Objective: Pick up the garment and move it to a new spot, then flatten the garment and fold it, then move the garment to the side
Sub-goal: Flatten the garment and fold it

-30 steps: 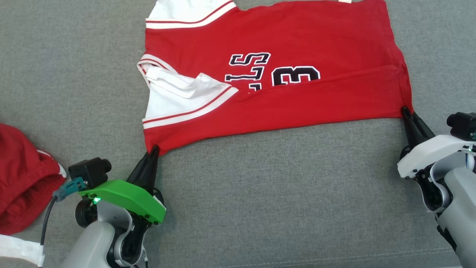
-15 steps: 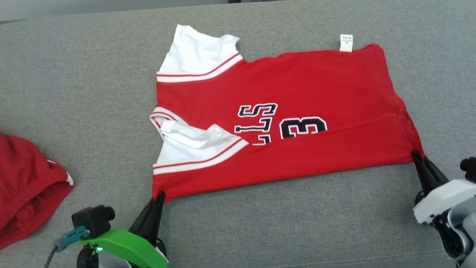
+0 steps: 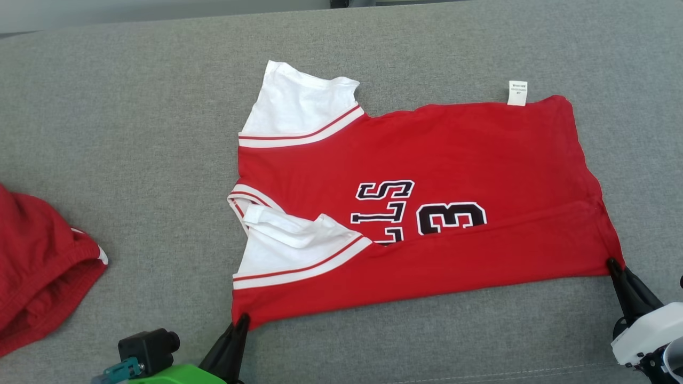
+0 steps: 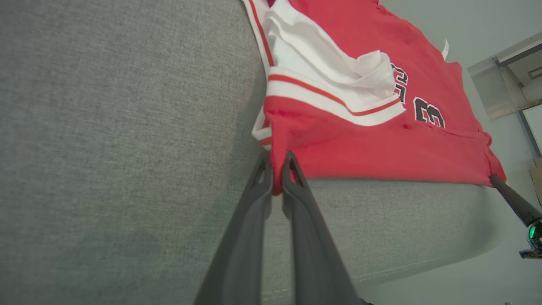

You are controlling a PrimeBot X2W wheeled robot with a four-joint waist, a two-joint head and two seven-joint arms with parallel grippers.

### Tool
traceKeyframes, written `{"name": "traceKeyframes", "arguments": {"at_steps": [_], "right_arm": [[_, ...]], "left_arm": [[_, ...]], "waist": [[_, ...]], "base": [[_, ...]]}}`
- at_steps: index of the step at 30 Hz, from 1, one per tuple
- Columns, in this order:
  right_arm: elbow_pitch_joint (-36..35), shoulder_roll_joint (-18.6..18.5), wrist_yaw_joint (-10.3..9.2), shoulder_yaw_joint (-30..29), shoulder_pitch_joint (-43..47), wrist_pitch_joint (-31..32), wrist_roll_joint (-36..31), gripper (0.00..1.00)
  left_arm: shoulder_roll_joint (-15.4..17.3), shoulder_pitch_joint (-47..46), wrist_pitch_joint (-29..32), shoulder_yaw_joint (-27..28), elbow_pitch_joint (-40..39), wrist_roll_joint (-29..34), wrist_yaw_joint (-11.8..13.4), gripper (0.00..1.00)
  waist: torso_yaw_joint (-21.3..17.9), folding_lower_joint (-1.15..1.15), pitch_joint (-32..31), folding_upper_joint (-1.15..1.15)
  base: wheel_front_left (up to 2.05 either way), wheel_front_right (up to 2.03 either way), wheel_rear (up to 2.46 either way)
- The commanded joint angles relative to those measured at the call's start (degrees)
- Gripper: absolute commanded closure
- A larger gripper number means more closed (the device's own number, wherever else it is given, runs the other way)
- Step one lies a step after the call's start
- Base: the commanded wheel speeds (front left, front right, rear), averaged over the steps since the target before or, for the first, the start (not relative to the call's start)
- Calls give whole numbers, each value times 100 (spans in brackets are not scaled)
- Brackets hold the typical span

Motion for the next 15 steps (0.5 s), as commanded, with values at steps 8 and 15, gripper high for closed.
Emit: {"name": "traceKeyframes", "arguments": {"at_steps": [8,15], "right_arm": [[-263,210,-12,-565,203,48,-388,0],[-869,536,-10,-1192,145,-149,-1071,0]], "left_arm": [[-4,86,125,7,61,118,359,0],[238,-382,24,376,-105,219,496,0]], "waist": [[-53,0,28,0],[-156,0,117,0]], "base": [[0,0,0],[0,0,0]]}}
